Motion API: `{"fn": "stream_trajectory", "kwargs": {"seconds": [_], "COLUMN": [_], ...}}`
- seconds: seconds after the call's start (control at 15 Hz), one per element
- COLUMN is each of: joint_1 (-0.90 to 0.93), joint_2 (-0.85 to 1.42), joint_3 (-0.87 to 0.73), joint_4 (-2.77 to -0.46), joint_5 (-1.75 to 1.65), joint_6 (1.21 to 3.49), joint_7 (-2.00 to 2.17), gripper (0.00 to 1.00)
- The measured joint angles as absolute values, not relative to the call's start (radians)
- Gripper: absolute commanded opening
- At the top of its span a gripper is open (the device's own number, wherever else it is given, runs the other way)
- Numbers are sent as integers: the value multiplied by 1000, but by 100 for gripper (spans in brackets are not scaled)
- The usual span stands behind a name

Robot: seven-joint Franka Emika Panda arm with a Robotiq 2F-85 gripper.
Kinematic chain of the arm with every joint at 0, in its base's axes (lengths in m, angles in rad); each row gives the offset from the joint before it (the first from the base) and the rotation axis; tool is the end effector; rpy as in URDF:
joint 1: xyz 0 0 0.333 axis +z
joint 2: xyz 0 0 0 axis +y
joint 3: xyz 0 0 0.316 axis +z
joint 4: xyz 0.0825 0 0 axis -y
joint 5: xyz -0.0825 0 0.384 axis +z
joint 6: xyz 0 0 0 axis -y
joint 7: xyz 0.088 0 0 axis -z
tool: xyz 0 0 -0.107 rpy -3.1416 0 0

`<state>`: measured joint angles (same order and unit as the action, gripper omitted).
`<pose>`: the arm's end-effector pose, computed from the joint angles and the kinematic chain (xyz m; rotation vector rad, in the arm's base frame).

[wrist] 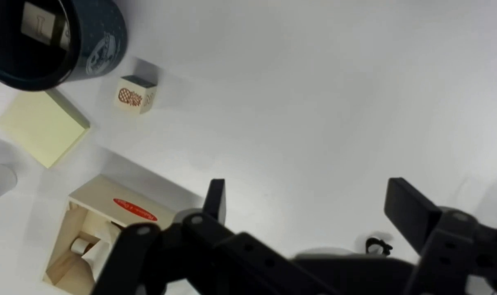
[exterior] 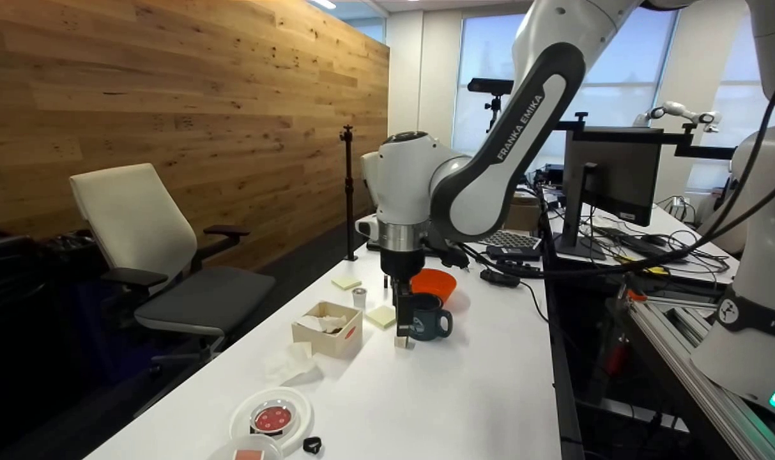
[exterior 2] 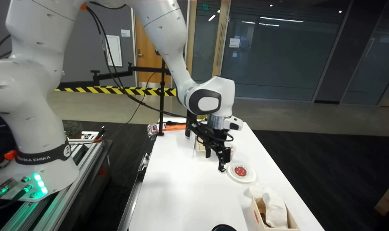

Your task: Use the white napkin to wipe the item on the white plate.

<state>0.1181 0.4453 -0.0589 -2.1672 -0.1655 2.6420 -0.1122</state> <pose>0.5653 0.0374 0.1886 2.9948 0.4860 0.0391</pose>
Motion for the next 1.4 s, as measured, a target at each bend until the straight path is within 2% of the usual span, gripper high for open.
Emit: {"fn": "stream_trajectory", "kwargs": {"seconds": [0.33, 0.6, 0.73, 1.4], "joint_1": [183, 368, 385, 389], "joint_2": [264, 121, 73, 37], "joint_3": [-151, -432, -510, -545], "joint_4": [-2434, -2607, -2649, -2676], "joint_5": [-378, -690, -836, -894], "joint_6": [2813, 2986, 3026, 3041], "joint_7": [82, 383, 512, 565], "gripper": [100, 100, 100, 100]}}
